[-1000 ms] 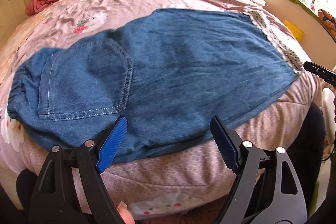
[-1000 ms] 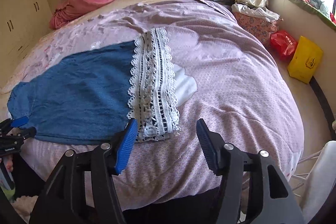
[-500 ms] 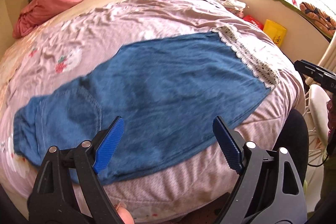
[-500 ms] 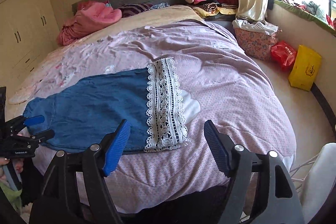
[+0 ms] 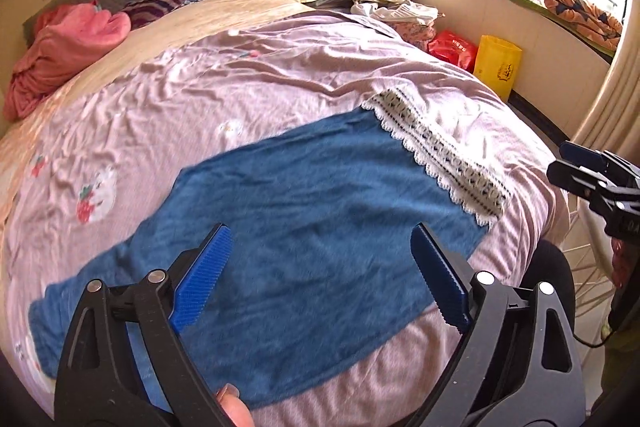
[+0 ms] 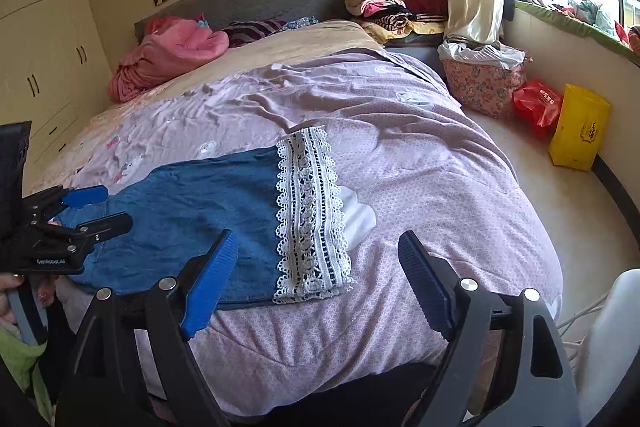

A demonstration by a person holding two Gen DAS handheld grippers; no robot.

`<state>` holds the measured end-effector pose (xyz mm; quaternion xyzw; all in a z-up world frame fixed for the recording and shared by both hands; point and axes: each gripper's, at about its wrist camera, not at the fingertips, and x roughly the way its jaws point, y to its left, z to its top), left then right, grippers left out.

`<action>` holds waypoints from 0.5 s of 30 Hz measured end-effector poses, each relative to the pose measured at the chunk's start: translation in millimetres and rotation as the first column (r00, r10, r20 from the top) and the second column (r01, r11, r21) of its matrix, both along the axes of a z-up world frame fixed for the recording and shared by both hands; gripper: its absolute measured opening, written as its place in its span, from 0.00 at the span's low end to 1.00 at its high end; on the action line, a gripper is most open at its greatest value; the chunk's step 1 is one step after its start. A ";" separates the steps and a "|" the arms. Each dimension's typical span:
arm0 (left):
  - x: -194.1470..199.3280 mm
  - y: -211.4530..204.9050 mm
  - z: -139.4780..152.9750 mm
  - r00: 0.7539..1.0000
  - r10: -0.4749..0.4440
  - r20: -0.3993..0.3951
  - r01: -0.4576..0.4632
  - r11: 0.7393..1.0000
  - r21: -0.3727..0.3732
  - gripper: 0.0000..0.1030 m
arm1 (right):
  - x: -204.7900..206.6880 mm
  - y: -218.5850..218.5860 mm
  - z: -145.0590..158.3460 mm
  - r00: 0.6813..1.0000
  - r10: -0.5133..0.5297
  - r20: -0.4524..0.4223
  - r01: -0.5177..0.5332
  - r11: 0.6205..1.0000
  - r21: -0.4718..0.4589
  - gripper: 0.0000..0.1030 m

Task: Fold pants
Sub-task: 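Open the right gripper and withdraw both grippers from the pants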

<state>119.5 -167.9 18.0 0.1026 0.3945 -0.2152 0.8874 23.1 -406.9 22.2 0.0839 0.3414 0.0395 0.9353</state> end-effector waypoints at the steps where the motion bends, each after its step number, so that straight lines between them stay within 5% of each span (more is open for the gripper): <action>1: 2.2 -2.3 0.5 1.000 -0.003 0.000 0.003 1.000 0.000 0.83 | 0.3 0.0 0.6 1.000 0.001 0.003 -0.001 1.000 0.003 0.80; 15: 46.2 -37.0 -4.3 0.997 -0.079 -0.025 0.078 0.997 -0.020 0.88 | 9.7 -3.5 -14.5 1.000 -0.010 -0.029 0.010 1.000 0.020 0.84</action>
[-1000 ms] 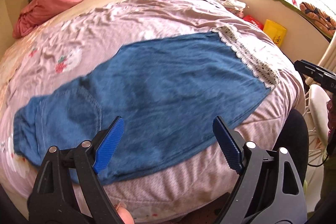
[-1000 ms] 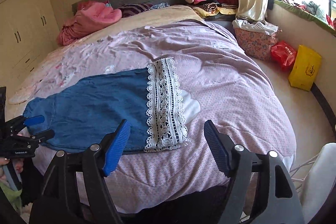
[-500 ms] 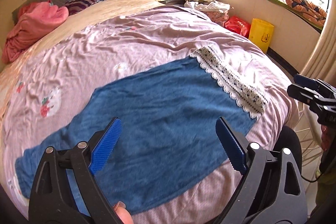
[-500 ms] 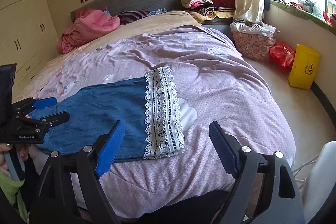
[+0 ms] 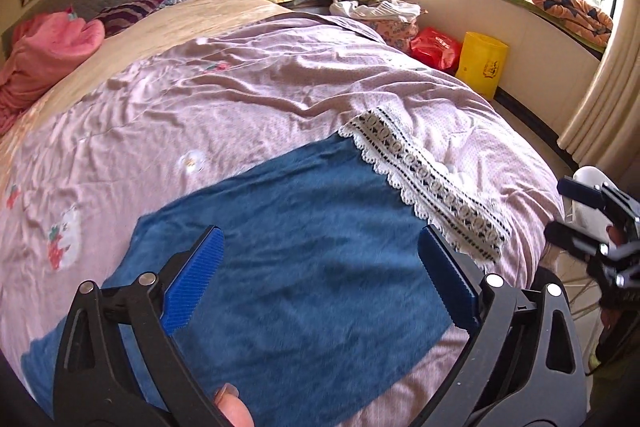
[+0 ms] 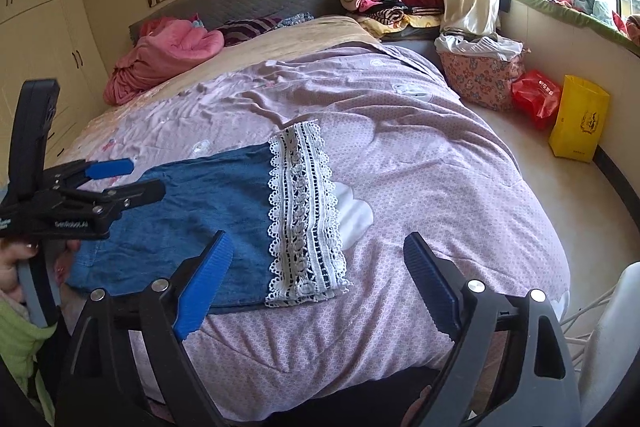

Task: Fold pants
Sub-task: 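Open the right gripper and withdraw both grippers from the pants, then grasp the lace hem with the left gripper while the right gripper grasps the hem beside it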

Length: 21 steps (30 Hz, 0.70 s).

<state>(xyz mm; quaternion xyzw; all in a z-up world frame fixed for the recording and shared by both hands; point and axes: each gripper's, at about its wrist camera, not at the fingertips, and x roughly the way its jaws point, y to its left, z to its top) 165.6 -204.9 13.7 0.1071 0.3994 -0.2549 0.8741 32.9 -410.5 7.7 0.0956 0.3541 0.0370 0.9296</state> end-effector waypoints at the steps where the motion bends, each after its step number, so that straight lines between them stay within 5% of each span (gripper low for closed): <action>1: 4.6 -2.6 -0.6 1.000 -0.006 -0.004 0.006 1.000 -0.005 0.88 | 1.1 -0.1 -1.8 1.000 0.001 -0.002 -0.001 1.000 0.002 0.84; 21: 105.3 -78.1 -37.9 0.975 -0.193 -0.110 0.193 0.981 -0.007 0.88 | 45.4 9.1 -53.9 0.989 0.043 -0.139 -0.033 0.997 0.074 0.84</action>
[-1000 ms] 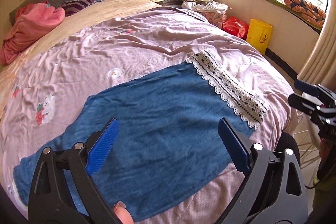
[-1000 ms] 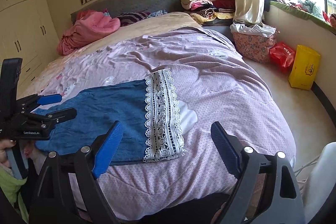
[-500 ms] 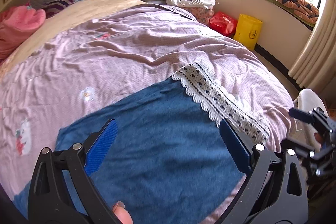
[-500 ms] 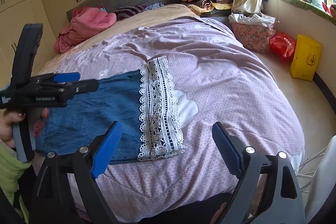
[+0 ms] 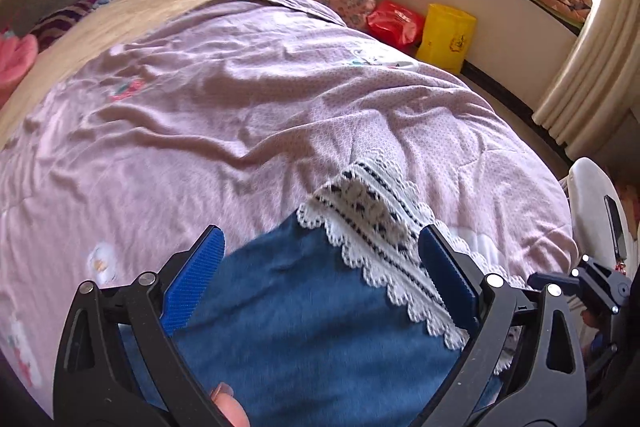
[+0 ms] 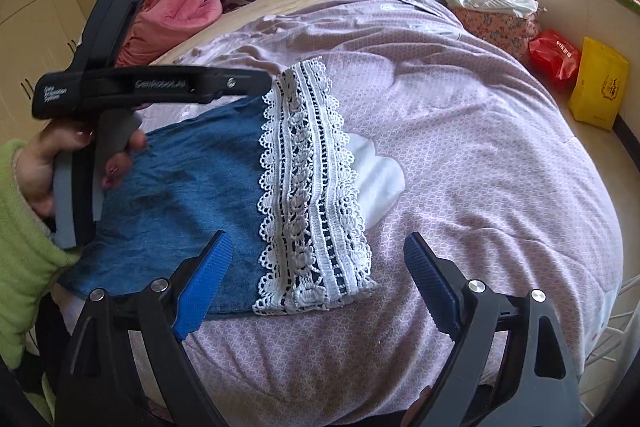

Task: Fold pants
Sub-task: 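Grasp the lace hem with the left gripper while the right gripper grasps the hem beside it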

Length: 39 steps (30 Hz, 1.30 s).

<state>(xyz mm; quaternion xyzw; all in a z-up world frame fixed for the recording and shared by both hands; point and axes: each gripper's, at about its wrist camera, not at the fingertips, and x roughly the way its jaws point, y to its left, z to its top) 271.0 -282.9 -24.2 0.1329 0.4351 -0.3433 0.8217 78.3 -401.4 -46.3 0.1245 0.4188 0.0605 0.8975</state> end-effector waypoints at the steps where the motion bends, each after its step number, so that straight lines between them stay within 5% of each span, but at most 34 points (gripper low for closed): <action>1: 3.5 -2.6 -2.3 1.000 -0.007 -0.007 0.007 1.000 0.001 0.88 | 1.8 -0.6 -1.8 1.000 -0.003 -0.006 0.003 1.000 0.003 0.84; 6: 19.6 -12.9 -15.2 0.997 -0.054 -0.045 0.054 0.999 -0.002 0.88 | 8.9 -2.6 -6.7 1.000 -0.001 -0.011 0.001 1.000 0.013 0.82; 8: 24.3 -15.5 -22.2 0.994 -0.073 -0.086 0.072 0.997 -0.019 0.87 | 12.4 -2.2 -10.3 1.000 0.005 -0.023 -0.005 1.000 0.016 0.74; 12: 22.7 -19.5 -33.6 0.984 -0.110 -0.142 0.104 0.993 -0.049 0.62 | 16.3 -3.0 -15.5 1.000 0.012 -0.029 -0.011 0.999 0.034 0.51; 21: 20.5 -19.5 -40.7 0.977 -0.164 -0.134 0.158 0.986 -0.056 0.61 | 23.5 -4.0 -22.2 0.999 0.022 -0.028 -0.020 0.996 0.085 0.50; 25: 19.6 -21.0 -38.2 0.980 -0.152 -0.130 0.148 0.988 -0.042 0.52 | 22.0 -5.7 -20.9 0.999 0.043 0.001 -0.043 0.985 0.166 0.29; 30: 17.5 -18.7 -36.1 0.982 -0.140 -0.129 0.138 0.990 -0.026 0.25 | 18.6 -6.0 -16.9 0.999 0.039 0.009 -0.040 0.978 0.203 0.26; 39: 11.7 14.5 -8.8 0.984 -0.130 -0.119 0.106 0.975 -0.195 0.17 | 6.6 10.3 18.5 0.996 0.050 0.075 -0.059 0.990 0.127 0.25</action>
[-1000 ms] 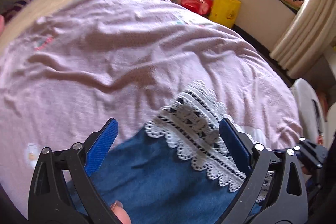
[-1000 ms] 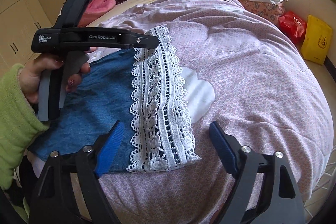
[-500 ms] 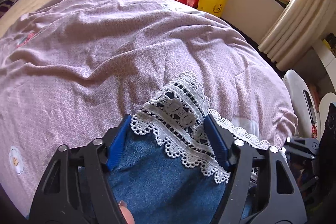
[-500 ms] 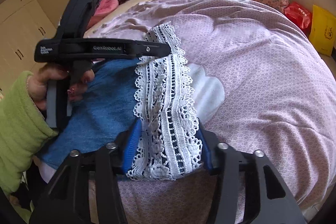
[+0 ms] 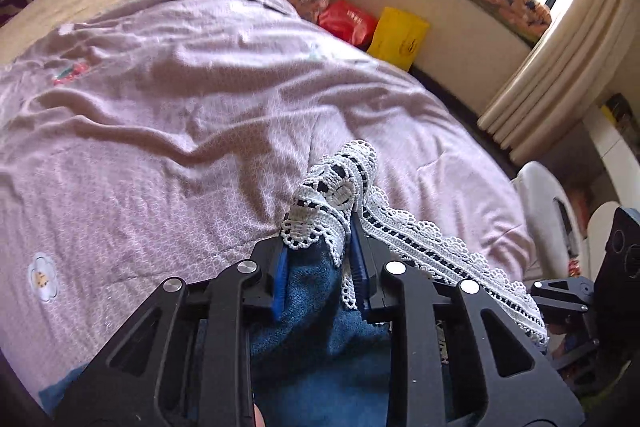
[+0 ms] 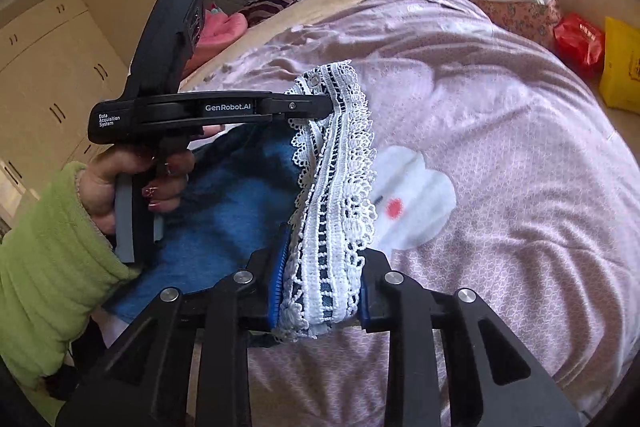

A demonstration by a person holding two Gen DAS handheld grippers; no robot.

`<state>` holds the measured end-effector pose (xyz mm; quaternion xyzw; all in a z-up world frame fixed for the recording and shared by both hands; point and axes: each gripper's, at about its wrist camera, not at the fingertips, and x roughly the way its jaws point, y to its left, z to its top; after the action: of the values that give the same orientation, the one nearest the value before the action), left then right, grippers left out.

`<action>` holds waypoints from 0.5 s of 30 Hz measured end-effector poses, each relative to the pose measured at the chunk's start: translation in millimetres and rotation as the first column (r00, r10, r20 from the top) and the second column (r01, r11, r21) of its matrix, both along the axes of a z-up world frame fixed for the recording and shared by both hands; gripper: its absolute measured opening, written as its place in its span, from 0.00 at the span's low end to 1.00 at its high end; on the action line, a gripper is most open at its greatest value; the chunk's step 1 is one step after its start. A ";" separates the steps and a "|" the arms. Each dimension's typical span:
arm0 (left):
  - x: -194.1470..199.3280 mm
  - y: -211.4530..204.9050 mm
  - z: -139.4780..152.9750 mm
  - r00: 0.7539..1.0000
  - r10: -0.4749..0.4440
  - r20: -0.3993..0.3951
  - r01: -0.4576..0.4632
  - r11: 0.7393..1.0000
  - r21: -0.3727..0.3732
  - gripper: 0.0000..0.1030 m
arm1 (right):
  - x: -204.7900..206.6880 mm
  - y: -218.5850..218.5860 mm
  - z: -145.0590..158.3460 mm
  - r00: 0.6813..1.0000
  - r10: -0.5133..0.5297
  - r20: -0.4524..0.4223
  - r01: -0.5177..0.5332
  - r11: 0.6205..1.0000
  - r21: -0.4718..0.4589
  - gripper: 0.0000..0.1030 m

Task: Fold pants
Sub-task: 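Grasp the lace hem with the left gripper while the right gripper grasps the hem beside it, then lift the lace hems with both grippers and fold them over toward the waistband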

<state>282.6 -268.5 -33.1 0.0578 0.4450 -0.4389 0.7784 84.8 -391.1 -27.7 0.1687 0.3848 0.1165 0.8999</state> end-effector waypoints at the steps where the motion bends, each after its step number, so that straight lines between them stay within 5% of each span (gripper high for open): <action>1: -0.6 8.6 6.8 1.000 0.006 0.001 -0.006 0.999 -0.036 0.17 | -1.6 4.0 6.6 1.000 0.006 0.016 -0.006 1.000 -0.011 0.25; 9: -17.4 66.5 44.7 0.998 0.041 0.056 -0.030 0.982 -0.185 0.17 | -13.7 51.6 51.4 0.988 0.082 0.128 -0.069 0.992 -0.104 0.25; 15: -20.7 115.5 40.8 0.993 0.107 0.048 -0.093 0.969 -0.230 0.18 | -10.8 105.4 55.3 0.976 0.172 0.136 -0.141 0.967 -0.213 0.25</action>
<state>261.9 -152.9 7.7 -0.0409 0.3705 -0.4453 0.8141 74.0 -285.7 27.5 0.0362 0.3363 0.1603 0.9273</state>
